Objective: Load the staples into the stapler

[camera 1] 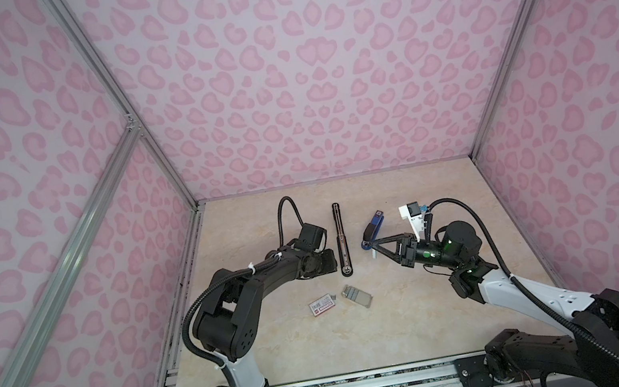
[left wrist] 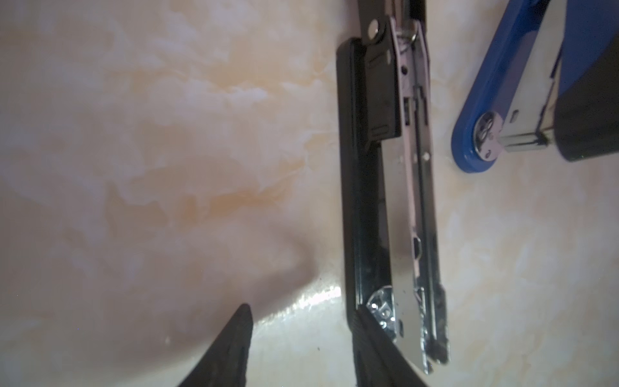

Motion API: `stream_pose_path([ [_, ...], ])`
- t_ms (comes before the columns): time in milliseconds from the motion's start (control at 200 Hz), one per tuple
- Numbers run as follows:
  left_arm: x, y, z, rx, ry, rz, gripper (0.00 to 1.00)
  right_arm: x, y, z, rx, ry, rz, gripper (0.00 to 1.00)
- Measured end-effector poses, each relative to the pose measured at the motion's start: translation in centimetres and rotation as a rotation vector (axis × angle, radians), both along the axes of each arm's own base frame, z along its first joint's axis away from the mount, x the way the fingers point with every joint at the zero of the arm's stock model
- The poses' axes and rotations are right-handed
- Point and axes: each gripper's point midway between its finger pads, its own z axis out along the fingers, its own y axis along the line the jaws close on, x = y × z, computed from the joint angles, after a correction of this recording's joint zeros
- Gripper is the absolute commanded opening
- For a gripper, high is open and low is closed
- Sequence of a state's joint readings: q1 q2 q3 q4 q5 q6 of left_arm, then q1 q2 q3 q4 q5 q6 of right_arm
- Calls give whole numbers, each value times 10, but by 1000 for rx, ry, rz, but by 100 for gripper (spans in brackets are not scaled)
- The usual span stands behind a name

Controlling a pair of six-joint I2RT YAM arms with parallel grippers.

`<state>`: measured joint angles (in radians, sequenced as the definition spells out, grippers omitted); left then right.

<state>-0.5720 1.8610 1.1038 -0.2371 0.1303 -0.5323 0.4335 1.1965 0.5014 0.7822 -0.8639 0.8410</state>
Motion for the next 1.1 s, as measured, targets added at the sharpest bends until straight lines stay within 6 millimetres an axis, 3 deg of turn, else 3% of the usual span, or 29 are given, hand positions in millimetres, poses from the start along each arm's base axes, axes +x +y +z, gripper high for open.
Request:
stream_pose_path([
  [165,-5,-21,-1,-8,-7,-52,50,11,0,-9,-35,19,-34,18],
  [345,-13,-26,0,-18,2,-74,50,27,0,-20,-100,43,-88,18],
  [505,-28,-13,9,-6,8,-68,50,45,2,-27,-196,64,-156,18],
  [765,-51,27,55,-56,-120,7,56,73,12,-50,-391,113,-259,18],
  [950,-66,43,97,-123,-262,27,58,91,30,-64,-521,130,-314,19],
  [1100,-66,53,108,-118,-321,52,58,106,39,-82,-630,157,-371,19],
])
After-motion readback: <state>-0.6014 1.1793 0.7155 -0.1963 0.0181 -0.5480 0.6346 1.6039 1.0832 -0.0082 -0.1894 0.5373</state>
